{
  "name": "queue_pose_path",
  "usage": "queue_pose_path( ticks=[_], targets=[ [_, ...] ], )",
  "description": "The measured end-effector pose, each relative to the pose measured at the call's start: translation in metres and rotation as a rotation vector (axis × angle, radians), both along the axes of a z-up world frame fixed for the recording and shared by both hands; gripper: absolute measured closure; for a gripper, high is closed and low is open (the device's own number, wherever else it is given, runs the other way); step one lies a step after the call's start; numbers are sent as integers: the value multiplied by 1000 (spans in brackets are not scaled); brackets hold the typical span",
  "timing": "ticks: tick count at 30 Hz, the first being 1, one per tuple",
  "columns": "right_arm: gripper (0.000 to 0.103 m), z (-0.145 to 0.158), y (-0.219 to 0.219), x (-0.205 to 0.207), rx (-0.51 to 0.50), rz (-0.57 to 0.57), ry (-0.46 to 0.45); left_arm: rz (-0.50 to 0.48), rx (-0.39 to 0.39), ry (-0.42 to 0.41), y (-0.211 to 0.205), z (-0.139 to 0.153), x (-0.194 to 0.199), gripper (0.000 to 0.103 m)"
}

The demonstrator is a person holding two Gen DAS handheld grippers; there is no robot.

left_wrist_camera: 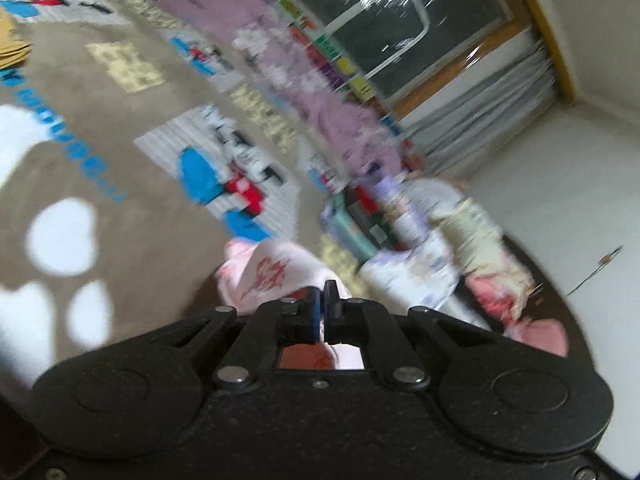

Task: Fold clothes

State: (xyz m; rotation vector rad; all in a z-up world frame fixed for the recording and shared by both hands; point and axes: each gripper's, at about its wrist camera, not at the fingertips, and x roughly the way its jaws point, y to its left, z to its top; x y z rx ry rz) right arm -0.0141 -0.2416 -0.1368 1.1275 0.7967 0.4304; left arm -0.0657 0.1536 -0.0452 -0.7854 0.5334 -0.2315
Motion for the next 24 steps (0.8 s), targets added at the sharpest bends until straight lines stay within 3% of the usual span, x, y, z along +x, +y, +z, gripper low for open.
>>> queue_pose_path(
  ticks=[2, 3, 4, 5, 6, 7, 12, 18, 24],
  targets=[
    [83, -8, 4, -7, -28, 23, 62, -29, 49, 48, -1, -3, -4, 103],
    [69, -8, 4, -11, -45, 16, 77, -36, 78, 70, -1, -4, -6, 100],
    [62, -7, 1, -14, -66, -4, 89, -31, 118, 84, -2, -3, -7, 92],
    [47, -3, -4, -18, -78, -28, 92, -25, 152, 84, -3, -1, -10, 86],
    [43, 0, -9, -21, -90, -56, 88, -16, 169, 73, -2, 1, -12, 69],
    [43, 4, -15, -23, -105, -81, 75, -7, 182, 62, -1, 4, -14, 56],
    [43, 26, -27, -16, -207, -128, -14, -1, 201, 28, 5, 17, -6, 55],
    [42, 40, -6, 18, -363, -7, -133, -57, 257, 34, 3, 23, 31, 50],
    [42, 48, 13, 56, -475, 123, -193, -145, 305, 73, -2, 13, 78, 41]
  ],
)
